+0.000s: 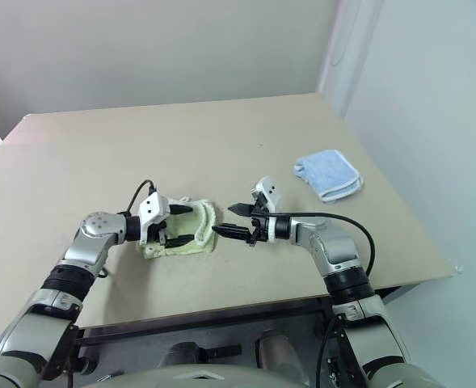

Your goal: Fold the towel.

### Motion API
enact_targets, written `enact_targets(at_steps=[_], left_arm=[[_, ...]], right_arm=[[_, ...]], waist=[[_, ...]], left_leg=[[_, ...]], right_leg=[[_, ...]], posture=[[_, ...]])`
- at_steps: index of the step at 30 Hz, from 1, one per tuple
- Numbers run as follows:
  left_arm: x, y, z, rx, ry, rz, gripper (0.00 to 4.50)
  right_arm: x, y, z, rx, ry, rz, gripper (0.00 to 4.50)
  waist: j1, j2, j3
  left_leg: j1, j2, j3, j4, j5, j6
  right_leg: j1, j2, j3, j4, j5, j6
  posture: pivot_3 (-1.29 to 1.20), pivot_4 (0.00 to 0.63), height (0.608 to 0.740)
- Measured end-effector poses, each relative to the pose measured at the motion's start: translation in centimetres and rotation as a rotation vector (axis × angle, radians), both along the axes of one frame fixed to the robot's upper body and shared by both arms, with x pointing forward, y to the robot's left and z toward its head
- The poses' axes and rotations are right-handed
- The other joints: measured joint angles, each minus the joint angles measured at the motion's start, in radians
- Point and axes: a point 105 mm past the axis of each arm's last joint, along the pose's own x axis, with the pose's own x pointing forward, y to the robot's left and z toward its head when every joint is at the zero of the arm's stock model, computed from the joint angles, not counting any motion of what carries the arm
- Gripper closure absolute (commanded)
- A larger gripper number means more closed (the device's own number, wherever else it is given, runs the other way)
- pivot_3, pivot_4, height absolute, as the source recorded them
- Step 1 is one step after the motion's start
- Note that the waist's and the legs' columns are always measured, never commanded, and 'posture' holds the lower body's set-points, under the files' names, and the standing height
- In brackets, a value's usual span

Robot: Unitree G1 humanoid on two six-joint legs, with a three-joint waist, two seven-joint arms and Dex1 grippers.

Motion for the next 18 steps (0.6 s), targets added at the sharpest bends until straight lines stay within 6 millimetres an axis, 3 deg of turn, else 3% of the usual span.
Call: enact_targets(at_steps=[7, 13, 18], left_arm=[[-0.5, -0.8, 1.8, -0.119, 0.031, 0.049, 0.21], [0.4, 2.3, 5.2, -0.17, 0.023, 0.175, 0.21], [-1.0, 4.2, 6.5, -0.183, 0.11, 0.216, 0.21]], right_arm=[[-0.3, 0.3, -0.3, -0.006, 0.016, 0.021, 0.0], [-0.3, 0.3, -0.2, 0.018, 0.105, 0.015, 0.0], [0.6, 0.5, 0.3, 0.009, 0.186, -0.001, 0.0]], waist=[[-0.001, 0.0, 0.0], [-0.006, 0.0, 0.001], [-0.008, -0.001, 0.001]], left_leg=[[-0.002, 0.0, 0.0, -0.001, 0.0, 0.0], [-0.002, 0.0, -0.001, -0.001, 0.0, 0.0], [-0.002, 0.0, -0.001, -0.002, 0.0, 0.0]], right_leg=[[-0.002, 0.0, 0.0, 0.0, 0.0, 0.001], [-0.003, 0.001, 0.0, 0.001, 0.0, 0.0], [-0.003, 0.0, 0.0, 0.0, 0.0, 0.0]], posture=[[0.0, 0.0, 0.74], [0.0, 0.0, 0.74], [0.0, 0.0, 0.74]])
